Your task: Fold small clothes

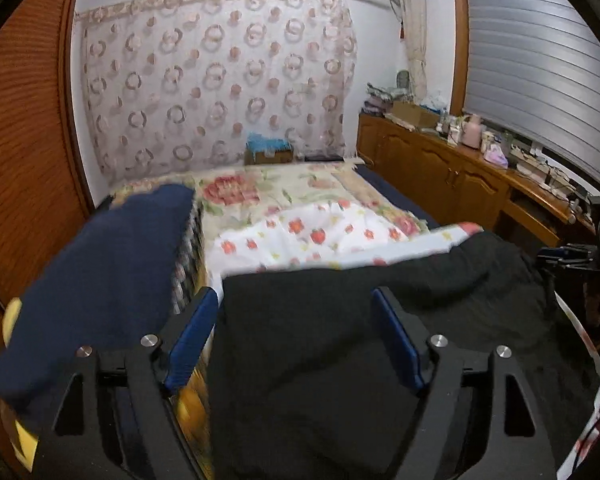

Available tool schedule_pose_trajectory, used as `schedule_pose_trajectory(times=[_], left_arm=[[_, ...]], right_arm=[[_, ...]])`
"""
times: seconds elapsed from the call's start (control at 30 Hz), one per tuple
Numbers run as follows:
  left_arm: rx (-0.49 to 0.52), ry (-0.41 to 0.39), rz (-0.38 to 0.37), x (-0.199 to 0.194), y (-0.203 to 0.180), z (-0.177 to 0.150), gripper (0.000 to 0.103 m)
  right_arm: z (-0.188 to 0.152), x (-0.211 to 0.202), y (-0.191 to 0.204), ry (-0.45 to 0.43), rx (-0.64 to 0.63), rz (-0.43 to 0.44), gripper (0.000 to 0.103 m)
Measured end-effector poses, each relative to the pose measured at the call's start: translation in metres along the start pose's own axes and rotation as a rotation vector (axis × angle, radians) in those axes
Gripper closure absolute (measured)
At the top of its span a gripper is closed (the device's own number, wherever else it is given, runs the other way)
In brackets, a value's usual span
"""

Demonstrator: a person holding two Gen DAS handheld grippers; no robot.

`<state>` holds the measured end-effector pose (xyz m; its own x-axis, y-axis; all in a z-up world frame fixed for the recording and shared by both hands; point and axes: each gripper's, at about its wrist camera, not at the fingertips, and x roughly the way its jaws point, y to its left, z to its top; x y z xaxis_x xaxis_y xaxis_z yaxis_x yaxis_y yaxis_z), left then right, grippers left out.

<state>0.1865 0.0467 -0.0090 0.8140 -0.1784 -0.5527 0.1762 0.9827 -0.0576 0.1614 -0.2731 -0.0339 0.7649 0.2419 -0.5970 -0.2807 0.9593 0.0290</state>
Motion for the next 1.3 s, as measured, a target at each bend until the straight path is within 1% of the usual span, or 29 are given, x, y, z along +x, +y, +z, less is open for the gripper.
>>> schedule_pose_trajectory(times=[0.07,0.17,0.23,0.3,0.37,0.5,0.6,0.67,0.7,0.73,0.8,0.87,0.93,1.13,1.2,1.27,1.3], left_arm=[[-0.002,0.010,0.000,0.002,-0.002,-0.008,0.024],[-0.009,0.014,0.011,-0.007,-0.007,-0.029,0.024],[-0.017,0.016,0.004,-0.012,-0.008,-0.040,0.024],[-0.026,0.012,0.022,-0.020,-0.007,-0.051,0.024],[-0.042,0.009,0.025,-0.026,-0.004,-0.061,0.024],[-0.056,0.020,0.033,-0.034,0.001,-0.072,0.024],[-0.067,0.043,0.028,-0.035,0.005,-0.078,0.024],[-0.064,0.052,0.033,-0.034,0.006,-0.080,0.024],[-0.061,0.058,0.036,-0.032,0.006,-0.081,0.024],[-0.060,0.064,0.034,-0.031,0.006,-0.081,0.024],[-0.058,0.077,0.036,-0.028,0.005,-0.084,0.024],[-0.054,0.091,0.033,-0.026,0.002,-0.087,0.024],[-0.045,0.102,0.031,-0.023,0.000,-0.086,0.024],[-0.035,0.123,0.016,-0.014,-0.001,-0.078,0.024],[-0.037,0.131,0.009,-0.010,0.001,-0.075,0.033],[-0.037,0.151,0.001,-0.004,0.004,-0.072,0.037],[-0.038,0.162,0.005,-0.001,0.007,-0.072,0.042]], right_arm=[[-0.014,-0.010,0.009,0.007,0.008,0.006,0.056],[-0.027,-0.028,0.014,-0.003,0.030,-0.006,0.056],[-0.037,-0.042,0.020,-0.015,0.026,-0.006,0.056],[-0.047,-0.052,0.020,-0.027,0.027,-0.022,0.056],[-0.062,-0.062,0.020,-0.039,0.051,-0.014,0.056],[-0.082,-0.073,0.016,-0.041,0.087,-0.040,0.056],[-0.089,-0.078,0.014,-0.039,0.094,-0.032,0.056],[-0.089,-0.076,0.011,-0.041,0.095,-0.024,0.055],[-0.087,-0.075,0.011,-0.041,0.097,-0.025,0.051],[-0.086,-0.075,0.011,-0.045,0.099,-0.025,0.050],[-0.091,-0.075,0.011,-0.054,0.109,-0.026,0.050],[-0.100,-0.067,0.013,-0.050,0.116,-0.022,0.050],[-0.100,-0.063,0.014,-0.042,0.108,-0.023,0.050],[-0.080,-0.061,0.011,-0.054,0.076,-0.009,0.050],[-0.074,-0.056,0.011,-0.052,0.062,-0.003,0.050],[-0.068,-0.050,0.010,-0.043,0.056,-0.025,0.050],[-0.065,-0.046,0.008,-0.036,0.060,-0.035,0.050]])
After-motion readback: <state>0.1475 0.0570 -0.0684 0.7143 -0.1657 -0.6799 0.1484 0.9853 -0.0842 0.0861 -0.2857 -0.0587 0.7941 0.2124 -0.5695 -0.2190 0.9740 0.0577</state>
